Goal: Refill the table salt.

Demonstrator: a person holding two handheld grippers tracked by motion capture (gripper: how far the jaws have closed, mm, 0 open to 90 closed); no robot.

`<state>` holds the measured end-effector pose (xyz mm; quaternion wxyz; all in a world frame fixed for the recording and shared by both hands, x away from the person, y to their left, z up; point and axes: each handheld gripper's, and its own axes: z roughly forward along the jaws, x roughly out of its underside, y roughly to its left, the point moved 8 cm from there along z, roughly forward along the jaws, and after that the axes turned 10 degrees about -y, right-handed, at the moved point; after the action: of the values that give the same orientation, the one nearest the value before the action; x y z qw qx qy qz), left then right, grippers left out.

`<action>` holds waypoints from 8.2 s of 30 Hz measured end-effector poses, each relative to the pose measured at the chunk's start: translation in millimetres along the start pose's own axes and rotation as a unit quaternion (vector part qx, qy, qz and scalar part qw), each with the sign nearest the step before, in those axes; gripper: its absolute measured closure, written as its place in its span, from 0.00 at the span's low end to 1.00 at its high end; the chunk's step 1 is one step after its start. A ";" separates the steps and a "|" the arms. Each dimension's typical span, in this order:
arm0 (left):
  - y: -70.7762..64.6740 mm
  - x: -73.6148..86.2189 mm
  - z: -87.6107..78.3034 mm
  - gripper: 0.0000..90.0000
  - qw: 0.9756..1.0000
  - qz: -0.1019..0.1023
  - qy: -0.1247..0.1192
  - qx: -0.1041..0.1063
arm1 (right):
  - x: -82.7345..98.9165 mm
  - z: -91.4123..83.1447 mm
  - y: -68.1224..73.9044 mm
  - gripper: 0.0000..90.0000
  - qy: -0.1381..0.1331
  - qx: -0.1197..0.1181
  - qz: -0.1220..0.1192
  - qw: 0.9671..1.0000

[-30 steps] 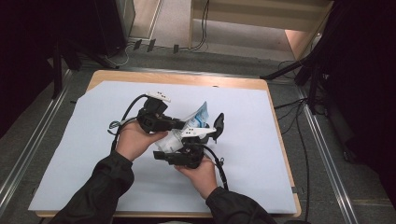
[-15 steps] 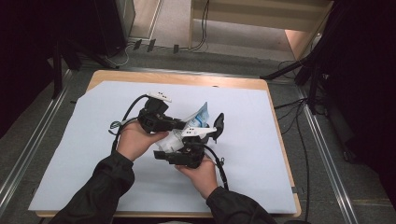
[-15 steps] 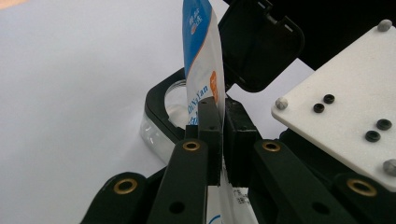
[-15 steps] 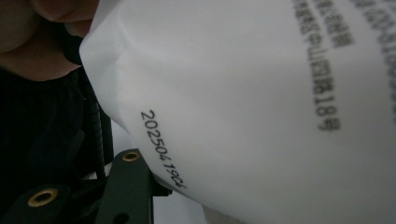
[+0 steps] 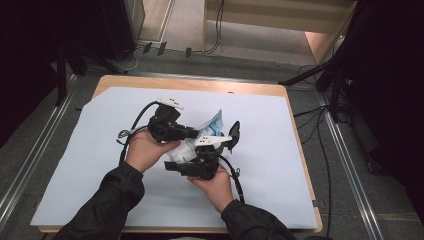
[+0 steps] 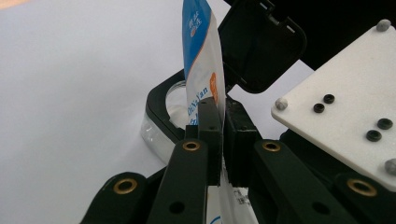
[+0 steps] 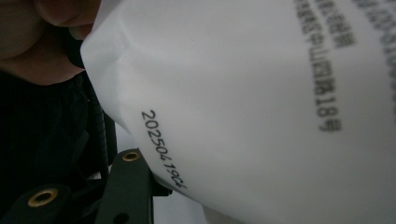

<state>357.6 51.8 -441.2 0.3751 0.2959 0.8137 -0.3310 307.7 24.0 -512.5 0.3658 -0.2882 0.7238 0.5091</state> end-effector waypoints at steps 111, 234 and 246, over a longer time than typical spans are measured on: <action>-1.9 -2.4 -3.1 0.95 1.000 0.005 -0.003 0.000 | -3.2 -2.0 -0.7 0.62 -0.010 -0.007 0.010 1.000; -2.3 -5.0 -4.4 0.97 1.000 0.011 -0.011 -0.010 | -5.8 -3.5 -1.0 0.62 -0.017 -0.008 0.024 1.000; -2.4 -5.4 -5.6 0.96 1.000 0.009 -0.011 -0.009 | -8.0 -5.0 -2.8 0.63 -0.025 -0.013 0.039 0.999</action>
<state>356.5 53.4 -433.2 0.3895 0.2962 0.8098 -0.3238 313.4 18.8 -506.3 0.3598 -0.2512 0.7185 0.5395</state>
